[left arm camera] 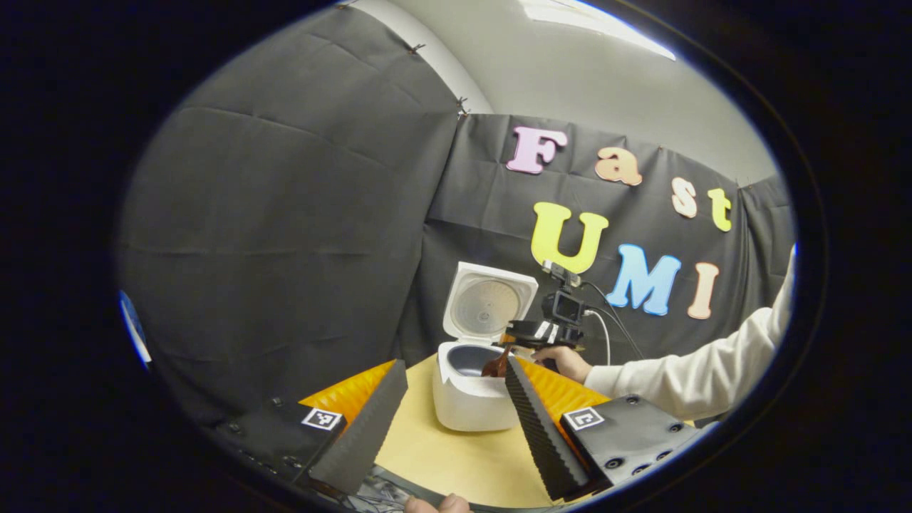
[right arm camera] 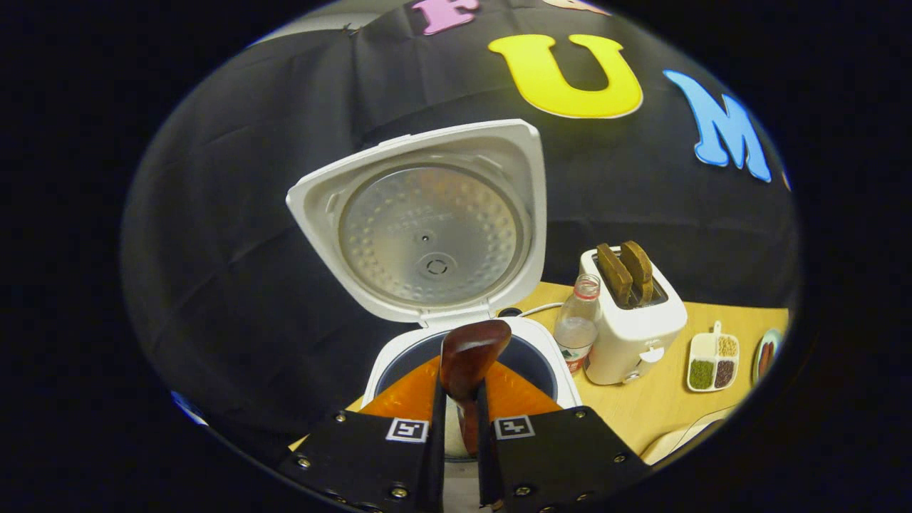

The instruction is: Close the left gripper, press the button to open the rice cooker; take a wooden spoon from the chopstick holder with the right hand, scoop a spoonful of rice and pour it into the rice cooker, then put the wooden spoon back into the chopstick holder.

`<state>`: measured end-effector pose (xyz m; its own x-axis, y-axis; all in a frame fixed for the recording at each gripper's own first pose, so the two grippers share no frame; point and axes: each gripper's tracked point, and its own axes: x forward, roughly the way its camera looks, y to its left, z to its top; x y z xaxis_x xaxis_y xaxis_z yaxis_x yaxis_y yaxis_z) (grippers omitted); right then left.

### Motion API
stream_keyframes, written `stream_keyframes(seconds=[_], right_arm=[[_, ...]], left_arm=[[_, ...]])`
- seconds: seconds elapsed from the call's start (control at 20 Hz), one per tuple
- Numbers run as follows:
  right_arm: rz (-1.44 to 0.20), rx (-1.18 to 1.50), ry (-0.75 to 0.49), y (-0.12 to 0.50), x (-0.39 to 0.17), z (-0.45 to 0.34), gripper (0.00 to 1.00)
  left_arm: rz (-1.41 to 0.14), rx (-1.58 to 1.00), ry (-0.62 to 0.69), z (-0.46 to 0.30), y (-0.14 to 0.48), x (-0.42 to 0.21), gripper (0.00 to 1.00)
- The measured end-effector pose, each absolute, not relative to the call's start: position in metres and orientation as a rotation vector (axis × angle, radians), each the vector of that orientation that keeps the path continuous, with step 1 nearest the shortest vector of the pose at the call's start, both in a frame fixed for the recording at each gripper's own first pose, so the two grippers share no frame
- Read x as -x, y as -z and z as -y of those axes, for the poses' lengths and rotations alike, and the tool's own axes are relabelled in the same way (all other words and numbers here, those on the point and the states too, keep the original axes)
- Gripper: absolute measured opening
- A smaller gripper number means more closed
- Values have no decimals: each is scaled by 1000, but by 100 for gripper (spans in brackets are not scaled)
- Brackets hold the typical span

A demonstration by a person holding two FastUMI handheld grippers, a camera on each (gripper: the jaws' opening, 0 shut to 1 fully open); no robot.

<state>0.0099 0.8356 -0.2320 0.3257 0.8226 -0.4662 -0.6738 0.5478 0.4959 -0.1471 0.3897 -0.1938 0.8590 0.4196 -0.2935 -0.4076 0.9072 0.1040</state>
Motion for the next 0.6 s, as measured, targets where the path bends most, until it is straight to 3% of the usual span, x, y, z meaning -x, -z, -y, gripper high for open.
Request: stream_keyframes(seconds=[0.15,0.5,0.6], right_arm=[[-672,-121,-1038,234,5,-836,19],[-303,210,-1100,211,54,-828,19],[-286,212,-1099,209,60,-832,19]], left_arm=[[-325,-59,-435,-391,193,149,94],[-360,-73,-435,-388,197,155,95],[-365,-84,-436,-390,194,155,94]])
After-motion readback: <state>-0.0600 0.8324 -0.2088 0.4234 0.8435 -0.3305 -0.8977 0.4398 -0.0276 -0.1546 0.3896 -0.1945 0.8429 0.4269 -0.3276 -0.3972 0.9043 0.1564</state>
